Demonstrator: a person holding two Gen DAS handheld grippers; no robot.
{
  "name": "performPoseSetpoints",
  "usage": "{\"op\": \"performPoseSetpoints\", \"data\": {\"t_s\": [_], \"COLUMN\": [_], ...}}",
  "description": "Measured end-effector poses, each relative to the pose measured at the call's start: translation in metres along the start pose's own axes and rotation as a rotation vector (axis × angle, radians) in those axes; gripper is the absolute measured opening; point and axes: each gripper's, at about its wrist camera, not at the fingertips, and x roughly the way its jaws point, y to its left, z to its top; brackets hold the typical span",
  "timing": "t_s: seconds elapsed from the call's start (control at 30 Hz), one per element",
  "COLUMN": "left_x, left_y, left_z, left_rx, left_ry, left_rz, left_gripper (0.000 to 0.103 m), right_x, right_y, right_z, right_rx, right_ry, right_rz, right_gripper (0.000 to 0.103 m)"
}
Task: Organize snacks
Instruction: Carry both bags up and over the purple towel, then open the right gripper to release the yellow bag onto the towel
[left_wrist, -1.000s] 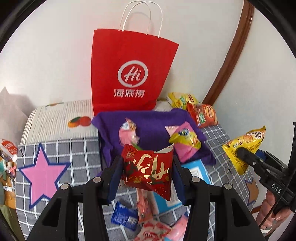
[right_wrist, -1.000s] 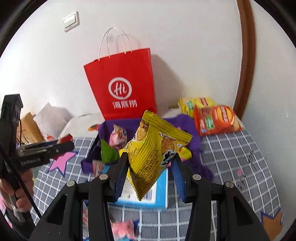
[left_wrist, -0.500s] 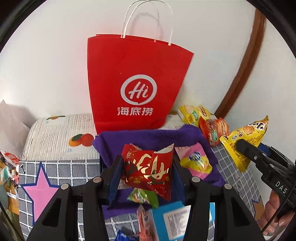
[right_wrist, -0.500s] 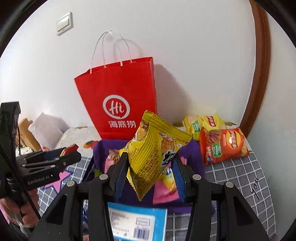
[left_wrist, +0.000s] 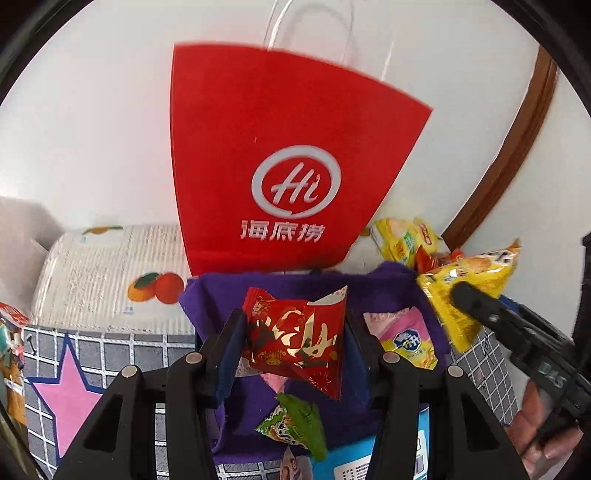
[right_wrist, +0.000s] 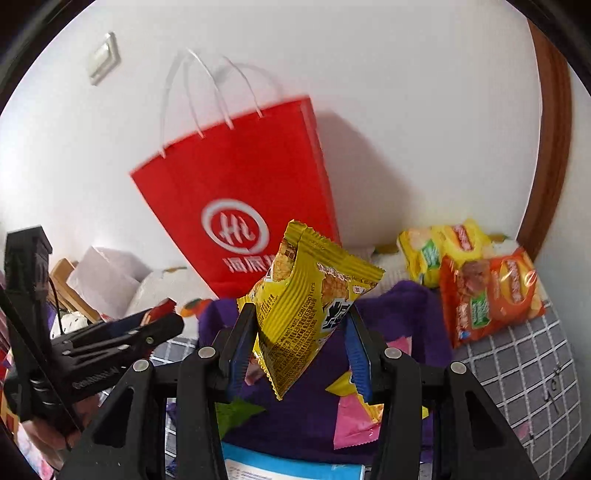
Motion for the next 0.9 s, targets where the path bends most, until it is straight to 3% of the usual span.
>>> {"op": "performPoseSetpoints", "data": {"t_s": [0.13, 0.27, 0.9], "left_x": [0.002, 0.004, 0.015], "left_y": [0.003, 0.005, -0.005], "left_z": [-0.001, -0.002, -0.006], "left_rx": [-0.005, -0.008, 0.024], "left_ry": [0.008, 0.013, 0.049], "left_rz": [-0.01, -0.019, -0.041], "left_gripper": [0.048, 0.048, 0.048], "right_x": [0.017, 0.03, 0.064], "right_y": [-0.003, -0.007, -0.027], "right_z": [-0.004, -0.01, -0.031], "right_rx": [-0.025, -0.082, -0.176], "right_ry": [0.049, 0.101, 0.309], "right_rz": [-0.005, -0.098, -0.164], "right_gripper": [0.046, 0.046, 0.046]}}
